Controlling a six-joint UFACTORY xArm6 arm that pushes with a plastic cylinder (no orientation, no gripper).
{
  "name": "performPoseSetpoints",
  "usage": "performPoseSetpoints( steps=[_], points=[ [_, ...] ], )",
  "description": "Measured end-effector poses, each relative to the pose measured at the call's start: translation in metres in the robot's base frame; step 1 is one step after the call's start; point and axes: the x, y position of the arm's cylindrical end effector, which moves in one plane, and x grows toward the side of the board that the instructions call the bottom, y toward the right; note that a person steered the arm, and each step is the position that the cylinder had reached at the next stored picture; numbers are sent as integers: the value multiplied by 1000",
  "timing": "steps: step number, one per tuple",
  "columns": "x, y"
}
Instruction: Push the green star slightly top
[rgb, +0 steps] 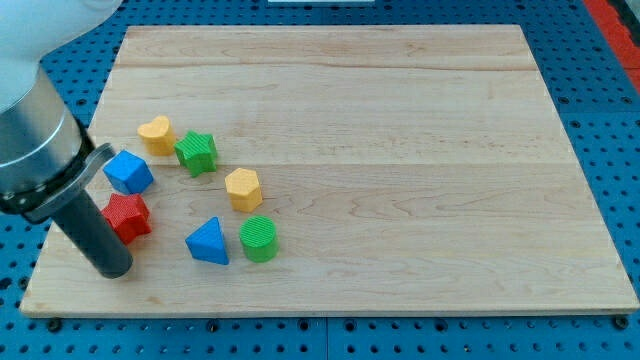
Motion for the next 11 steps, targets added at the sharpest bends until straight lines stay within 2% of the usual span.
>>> performPoseSetpoints(
  steps=[2,3,4,8,11],
  points=[
    [-36,8],
    [-40,6],
    [-40,41],
    [-125,48],
    [-106,86]
  ],
)
